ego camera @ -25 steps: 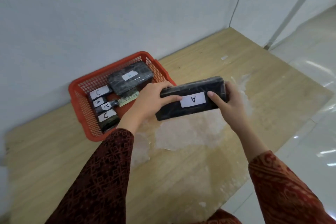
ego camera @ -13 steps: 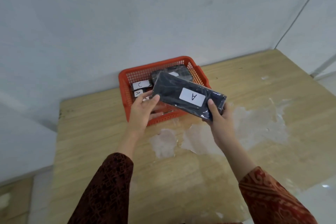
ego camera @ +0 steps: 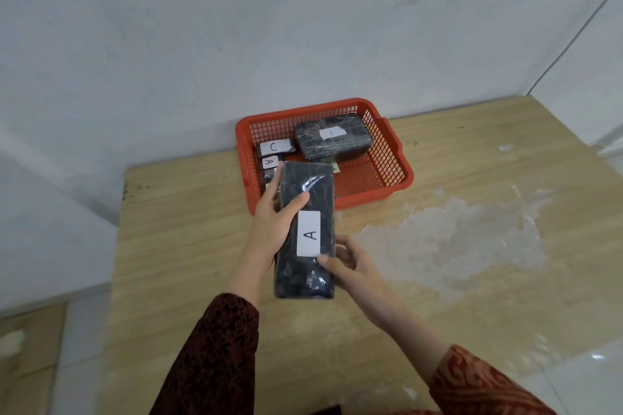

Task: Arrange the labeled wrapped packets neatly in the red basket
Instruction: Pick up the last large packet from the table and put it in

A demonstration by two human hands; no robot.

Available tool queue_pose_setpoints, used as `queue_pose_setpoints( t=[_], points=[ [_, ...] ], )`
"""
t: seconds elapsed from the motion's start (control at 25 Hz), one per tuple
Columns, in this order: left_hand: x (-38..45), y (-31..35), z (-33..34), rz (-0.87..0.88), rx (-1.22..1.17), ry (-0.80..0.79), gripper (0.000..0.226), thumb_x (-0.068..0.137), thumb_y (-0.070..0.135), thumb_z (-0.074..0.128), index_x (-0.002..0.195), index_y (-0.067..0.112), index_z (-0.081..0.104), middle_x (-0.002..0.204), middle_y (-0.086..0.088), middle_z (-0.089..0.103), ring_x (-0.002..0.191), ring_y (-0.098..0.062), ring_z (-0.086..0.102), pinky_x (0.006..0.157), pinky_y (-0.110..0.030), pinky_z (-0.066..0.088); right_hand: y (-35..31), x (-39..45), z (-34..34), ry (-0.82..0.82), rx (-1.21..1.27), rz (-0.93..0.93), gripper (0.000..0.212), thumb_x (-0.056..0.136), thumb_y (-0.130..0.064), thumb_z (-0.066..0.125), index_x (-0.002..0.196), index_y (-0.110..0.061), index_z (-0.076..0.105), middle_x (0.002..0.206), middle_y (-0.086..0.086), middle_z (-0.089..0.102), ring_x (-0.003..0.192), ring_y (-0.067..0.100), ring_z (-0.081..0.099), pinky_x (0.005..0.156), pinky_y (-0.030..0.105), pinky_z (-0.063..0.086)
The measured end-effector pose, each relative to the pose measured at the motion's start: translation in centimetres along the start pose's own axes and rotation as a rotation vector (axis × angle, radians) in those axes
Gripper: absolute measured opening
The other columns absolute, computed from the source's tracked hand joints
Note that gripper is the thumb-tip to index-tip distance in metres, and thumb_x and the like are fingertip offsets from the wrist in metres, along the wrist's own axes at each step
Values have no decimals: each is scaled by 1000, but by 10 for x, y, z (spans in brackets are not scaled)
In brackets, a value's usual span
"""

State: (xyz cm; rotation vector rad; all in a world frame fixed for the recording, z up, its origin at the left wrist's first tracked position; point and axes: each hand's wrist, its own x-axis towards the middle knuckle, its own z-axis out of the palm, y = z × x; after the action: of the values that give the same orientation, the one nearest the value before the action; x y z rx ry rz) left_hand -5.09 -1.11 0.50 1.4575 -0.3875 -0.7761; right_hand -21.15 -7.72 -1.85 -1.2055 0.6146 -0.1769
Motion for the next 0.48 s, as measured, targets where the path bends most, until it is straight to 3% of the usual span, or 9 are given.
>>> queue_pose_setpoints(
  t=[0.08, 0.2, 0.32, 0.48],
  points=[
    [-2, 4, -1, -19, 152, -175, 72, 83, 21, 70, 141, 46, 34, 109, 9, 67, 85, -8, 71, 61, -17, 54, -12, 11, -7, 76, -24, -20, 39, 83, -27, 68, 117, -20, 52, 106, 5, 70, 93, 20, 71, 75, 28, 58],
    [-4, 3, 1, -88, 206, -361, 71, 83, 22, 71, 138, 50, 36, 117, 10, 66, 97, -5, 68, 70, -19, 54, -33, 26, -20, 189, 50, -18, 36, 85, -19, 67, 117, -17, 51, 107, 6, 70, 87, 17, 72, 73, 31, 58],
    [-7, 0, 4, -118, 271, -367, 64, 81, 29, 72, 136, 43, 43, 116, 8, 67, 98, -6, 68, 72, -20, 54, -46, 29, -34, 201, 46, -56, 33, 86, -12, 65, 116, -17, 54, 101, 5, 71, 78, 14, 73, 63, 28, 59],
    [-10, -13, -5, -199, 257, -250, 44, 77, 32, 74, 118, 26, 62, 107, -1, 72, 86, -9, 71, 64, -19, 53, -49, 30, -48, 335, 90, -116, 23, 87, -12, 64, 108, -15, 58, 104, 9, 69, 85, 18, 72, 67, 31, 60]
  ],
)
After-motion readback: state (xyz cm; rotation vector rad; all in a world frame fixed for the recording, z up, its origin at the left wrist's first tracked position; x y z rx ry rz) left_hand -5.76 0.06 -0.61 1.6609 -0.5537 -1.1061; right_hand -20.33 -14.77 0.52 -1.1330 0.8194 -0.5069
